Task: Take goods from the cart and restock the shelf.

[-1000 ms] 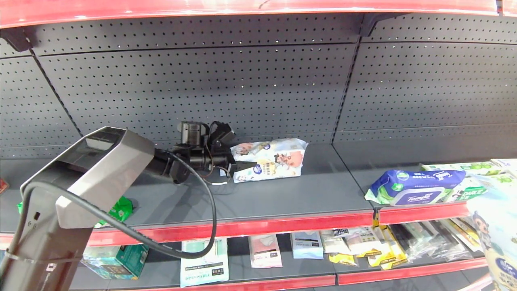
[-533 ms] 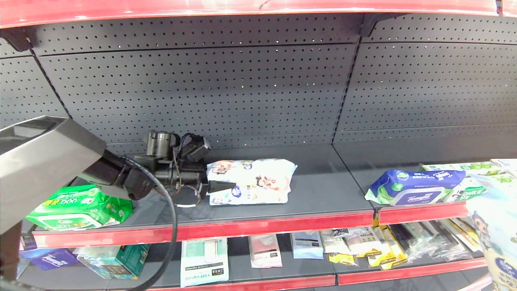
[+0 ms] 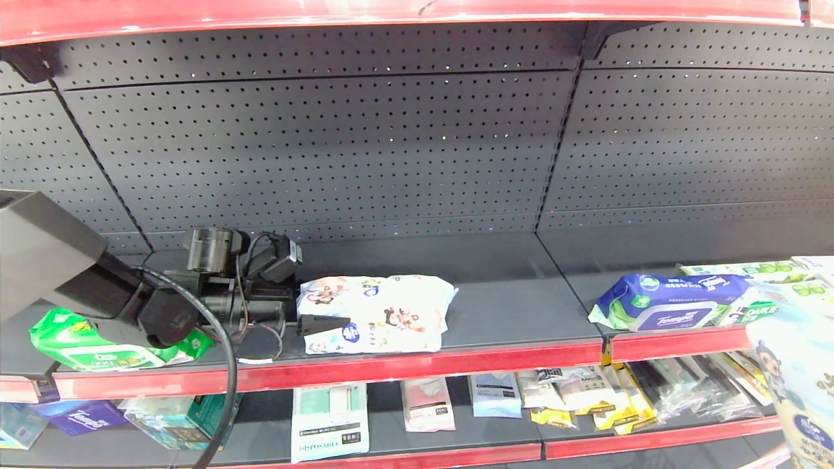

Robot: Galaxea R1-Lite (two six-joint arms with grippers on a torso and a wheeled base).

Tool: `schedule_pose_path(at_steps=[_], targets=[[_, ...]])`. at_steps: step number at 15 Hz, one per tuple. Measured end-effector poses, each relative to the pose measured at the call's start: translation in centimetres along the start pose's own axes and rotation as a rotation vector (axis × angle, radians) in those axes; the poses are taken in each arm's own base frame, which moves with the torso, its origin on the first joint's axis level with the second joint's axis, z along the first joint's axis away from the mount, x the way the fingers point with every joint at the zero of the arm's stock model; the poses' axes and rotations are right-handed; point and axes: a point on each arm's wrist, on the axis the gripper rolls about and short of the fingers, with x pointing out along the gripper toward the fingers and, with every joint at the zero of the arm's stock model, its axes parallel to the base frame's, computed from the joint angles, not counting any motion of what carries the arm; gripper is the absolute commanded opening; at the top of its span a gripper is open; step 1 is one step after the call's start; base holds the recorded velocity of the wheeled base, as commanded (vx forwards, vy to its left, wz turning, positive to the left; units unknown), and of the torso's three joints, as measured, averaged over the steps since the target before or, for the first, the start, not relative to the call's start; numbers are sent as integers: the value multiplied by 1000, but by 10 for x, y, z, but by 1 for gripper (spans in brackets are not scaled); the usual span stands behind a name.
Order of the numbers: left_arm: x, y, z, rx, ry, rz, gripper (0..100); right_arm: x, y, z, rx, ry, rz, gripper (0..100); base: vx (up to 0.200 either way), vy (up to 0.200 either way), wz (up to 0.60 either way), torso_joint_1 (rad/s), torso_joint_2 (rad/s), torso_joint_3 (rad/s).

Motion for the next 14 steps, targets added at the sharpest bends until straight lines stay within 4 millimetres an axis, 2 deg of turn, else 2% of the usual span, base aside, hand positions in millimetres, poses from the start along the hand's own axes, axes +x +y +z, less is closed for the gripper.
schedule_pose_path(at_steps=[6,10,14], targets=[[12,6,-4,66,-33,8,0,0,0,0,-2,0,-1,0,0,0,0,0,0,0],[27,0,-7,33,-32,-31,0,0,0,0,-2,-4,-3,0,0,0,0,0,0,0],[29,-4,-4,9,-32,-43,0,-1,0,0,-2,-7,-6,0,0,0,0,0,0,0]])
